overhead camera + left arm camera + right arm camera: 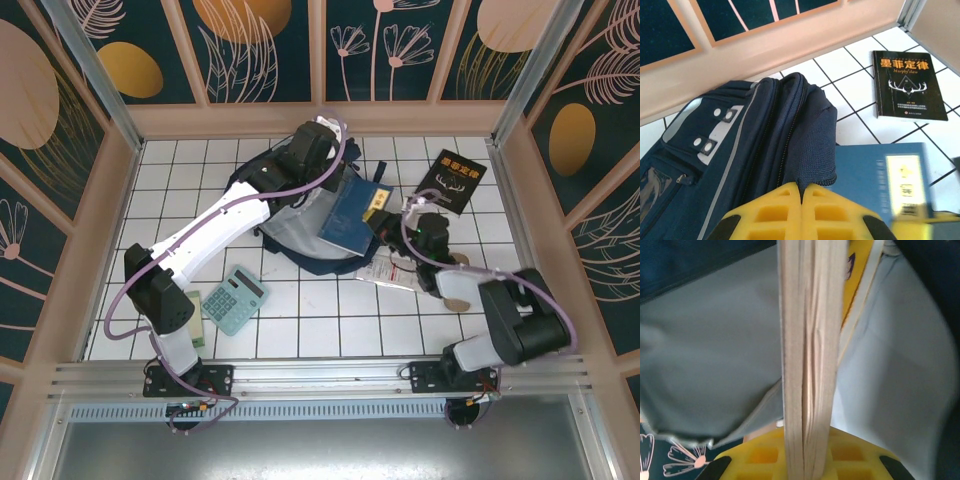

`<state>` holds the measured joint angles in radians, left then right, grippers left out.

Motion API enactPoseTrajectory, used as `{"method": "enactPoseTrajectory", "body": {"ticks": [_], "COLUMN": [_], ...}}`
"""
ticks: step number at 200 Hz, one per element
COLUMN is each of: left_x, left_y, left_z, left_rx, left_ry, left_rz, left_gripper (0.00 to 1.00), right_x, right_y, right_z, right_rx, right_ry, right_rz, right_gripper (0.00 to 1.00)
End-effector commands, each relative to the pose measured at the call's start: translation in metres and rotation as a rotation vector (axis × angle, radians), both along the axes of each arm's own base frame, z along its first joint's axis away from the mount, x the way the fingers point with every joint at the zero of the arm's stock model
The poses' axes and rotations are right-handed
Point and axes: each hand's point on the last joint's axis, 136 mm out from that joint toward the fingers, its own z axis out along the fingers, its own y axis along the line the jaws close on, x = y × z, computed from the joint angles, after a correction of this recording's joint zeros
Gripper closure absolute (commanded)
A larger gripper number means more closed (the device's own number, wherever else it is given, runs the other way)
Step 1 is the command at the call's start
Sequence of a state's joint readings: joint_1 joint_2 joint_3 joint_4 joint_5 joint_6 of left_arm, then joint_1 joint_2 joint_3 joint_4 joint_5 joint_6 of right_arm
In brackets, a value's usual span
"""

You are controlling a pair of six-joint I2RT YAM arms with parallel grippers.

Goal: Pack the student bag

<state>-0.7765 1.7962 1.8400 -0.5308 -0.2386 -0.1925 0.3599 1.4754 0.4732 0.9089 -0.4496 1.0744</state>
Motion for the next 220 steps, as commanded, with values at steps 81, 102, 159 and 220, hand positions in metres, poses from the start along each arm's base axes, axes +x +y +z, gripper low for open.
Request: {"method": "enactPoseTrajectory", "body": {"ticks": [81,102,159,220], "left_x": [0.009,0.009,0.01,0.016], "left_y": [-0.026,-0.024,-0.021,-0.006], "left_z": [0.079,0.075,0.066,0.061], "left_rx": [-0.203,-0.193,-0.166,-0.132], "left_ry": [-0.116,-0.113,-0.112,-0.153], "left_rz": [-0.028,-0.02,-0.011,0.057], "left_gripper": [1.0,1.0,1.0,1.0], "right_x": [0.137,0.16,0.174,0.141], "right_y": [0.09,0.107,0.128,0.1], "right_z": [-0.007,-0.015,-0.029,-0.013], "right_rx": [0.32,0.273,0.142,-0.061], "right_ry": [0.03,0.048,0.08,0.04], "right_rz": [-0.137,-0.154,-0.117,-0.14], "right_gripper": [1.0,1.0,0.33,0.09]}}
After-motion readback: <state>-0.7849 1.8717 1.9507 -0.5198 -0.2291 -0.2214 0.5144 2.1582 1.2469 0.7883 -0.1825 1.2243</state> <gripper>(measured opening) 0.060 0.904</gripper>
